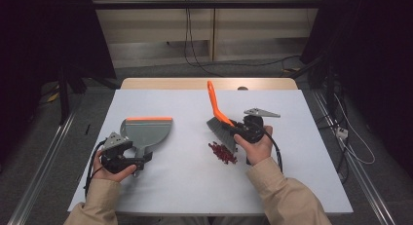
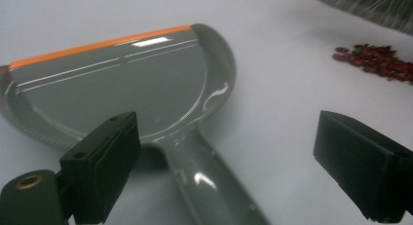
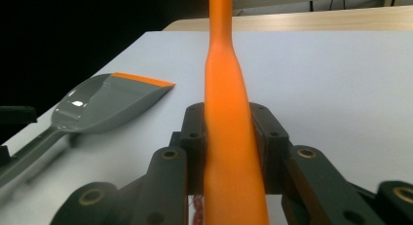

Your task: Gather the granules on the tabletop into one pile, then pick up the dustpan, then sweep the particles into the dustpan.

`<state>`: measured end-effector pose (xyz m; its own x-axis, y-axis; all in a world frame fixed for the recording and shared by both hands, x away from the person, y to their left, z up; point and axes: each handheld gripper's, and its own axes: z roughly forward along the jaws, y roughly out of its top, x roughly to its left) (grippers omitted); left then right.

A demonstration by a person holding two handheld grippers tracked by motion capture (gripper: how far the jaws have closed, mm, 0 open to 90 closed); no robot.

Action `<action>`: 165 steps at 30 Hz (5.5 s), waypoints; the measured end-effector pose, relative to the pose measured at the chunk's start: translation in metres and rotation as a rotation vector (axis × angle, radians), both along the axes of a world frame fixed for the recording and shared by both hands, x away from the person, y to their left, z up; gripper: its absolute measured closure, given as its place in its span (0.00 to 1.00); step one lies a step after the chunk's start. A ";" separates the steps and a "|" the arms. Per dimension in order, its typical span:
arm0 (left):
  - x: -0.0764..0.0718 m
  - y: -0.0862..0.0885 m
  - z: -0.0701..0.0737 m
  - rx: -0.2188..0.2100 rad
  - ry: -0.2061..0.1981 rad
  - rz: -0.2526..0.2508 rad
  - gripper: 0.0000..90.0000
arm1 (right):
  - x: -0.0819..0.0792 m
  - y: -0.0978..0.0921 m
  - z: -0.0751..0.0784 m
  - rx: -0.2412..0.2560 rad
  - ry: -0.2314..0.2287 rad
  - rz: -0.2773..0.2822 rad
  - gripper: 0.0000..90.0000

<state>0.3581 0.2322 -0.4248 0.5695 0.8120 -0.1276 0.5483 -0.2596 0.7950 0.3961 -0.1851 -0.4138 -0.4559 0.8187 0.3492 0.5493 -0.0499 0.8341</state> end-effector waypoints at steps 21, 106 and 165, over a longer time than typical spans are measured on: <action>0.009 0.020 -0.011 0.090 0.110 0.087 0.41 | -0.002 -0.016 -0.005 -0.039 -0.018 -0.022 0.79; -0.014 -0.062 0.001 0.171 0.205 -0.616 0.70 | 0.010 -0.026 -0.004 -0.303 0.074 -0.033 0.71; -0.016 -0.074 -0.003 0.214 0.210 -0.603 0.70 | -0.029 0.004 -0.009 -0.423 -0.055 0.049 0.80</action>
